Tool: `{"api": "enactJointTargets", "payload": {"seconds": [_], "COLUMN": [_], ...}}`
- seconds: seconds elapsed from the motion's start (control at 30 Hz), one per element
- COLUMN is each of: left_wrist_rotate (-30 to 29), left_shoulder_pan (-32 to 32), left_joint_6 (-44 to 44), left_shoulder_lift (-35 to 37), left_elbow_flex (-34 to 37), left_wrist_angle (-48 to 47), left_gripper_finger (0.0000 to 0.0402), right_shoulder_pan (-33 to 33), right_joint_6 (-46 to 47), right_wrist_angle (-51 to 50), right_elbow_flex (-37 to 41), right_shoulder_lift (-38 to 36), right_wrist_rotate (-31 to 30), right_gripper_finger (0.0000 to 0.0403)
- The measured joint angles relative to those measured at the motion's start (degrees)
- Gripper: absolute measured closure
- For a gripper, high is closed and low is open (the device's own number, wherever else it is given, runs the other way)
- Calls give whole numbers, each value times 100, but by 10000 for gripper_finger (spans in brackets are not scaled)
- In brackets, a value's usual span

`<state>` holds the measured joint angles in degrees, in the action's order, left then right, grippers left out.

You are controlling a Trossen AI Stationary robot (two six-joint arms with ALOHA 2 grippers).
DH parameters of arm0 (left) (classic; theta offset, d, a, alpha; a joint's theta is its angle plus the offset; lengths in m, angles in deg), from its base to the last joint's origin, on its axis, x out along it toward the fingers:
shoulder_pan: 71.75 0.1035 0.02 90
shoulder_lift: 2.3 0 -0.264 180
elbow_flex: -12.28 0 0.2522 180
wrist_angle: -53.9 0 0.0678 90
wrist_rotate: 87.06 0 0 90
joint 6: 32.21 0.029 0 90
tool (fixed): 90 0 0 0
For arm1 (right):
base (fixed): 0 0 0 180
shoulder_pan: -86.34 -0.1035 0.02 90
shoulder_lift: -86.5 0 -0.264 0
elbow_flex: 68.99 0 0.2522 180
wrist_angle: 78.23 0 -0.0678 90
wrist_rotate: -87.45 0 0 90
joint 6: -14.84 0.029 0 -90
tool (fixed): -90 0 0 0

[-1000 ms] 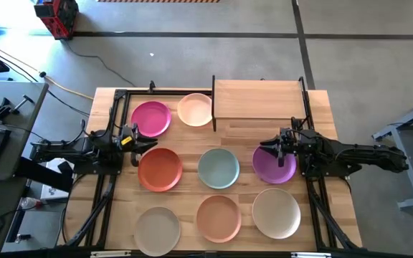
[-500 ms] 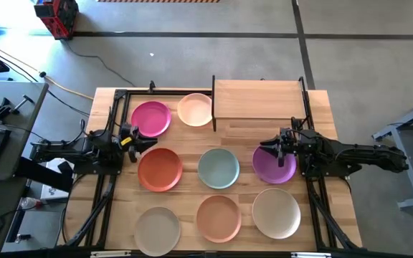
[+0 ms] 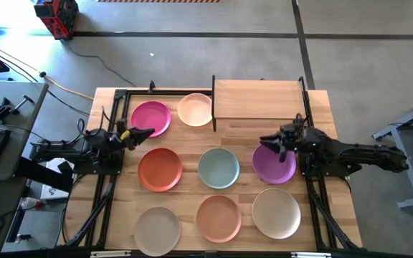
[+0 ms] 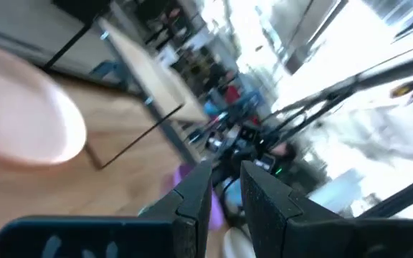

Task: Place and stack plates onto a shelf
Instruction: Put the violet plate on the shelf

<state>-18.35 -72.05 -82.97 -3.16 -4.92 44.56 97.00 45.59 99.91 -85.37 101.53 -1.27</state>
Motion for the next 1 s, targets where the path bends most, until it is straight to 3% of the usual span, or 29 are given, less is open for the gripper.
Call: {"api": "enactJointTargets", "payload": {"seconds": [0.1,0.2,0.37,0.57,0.73,1.0], "left_wrist_rotate": [1,-29,-43,-111,-259,-392], "left_shoulder_pan": [-2,-2,-2,0,0,0], "left_joint_6": [142,342,677,944,1327,1439], "left_shoulder_lift": [-105,-319,-847,-1553,-2045,-2390], "left_elbow_flex": [-111,-416,-1028,-1824,-2528,-2820], "left_wrist_angle": [346,306,304,138,-544,-1360], "left_gripper_finger": [337,337,337,337,337,337], "right_shoulder_pan": [0,0,-2,-41,-290,-903], "right_joint_6": [-32,-241,-77,1150,2051,3171], "right_wrist_angle": [190,-351,-2272,-4786,-5761,-5941], "right_elbow_flex": [-408,-1075,-2537,-4015,-4514,-4635], "right_shoulder_lift": [-3,56,551,1692,2736,4146], "right_wrist_rotate": [0,0,2,55,75,87], "right_gripper_finger": [313,313,313,313,313,313]}}
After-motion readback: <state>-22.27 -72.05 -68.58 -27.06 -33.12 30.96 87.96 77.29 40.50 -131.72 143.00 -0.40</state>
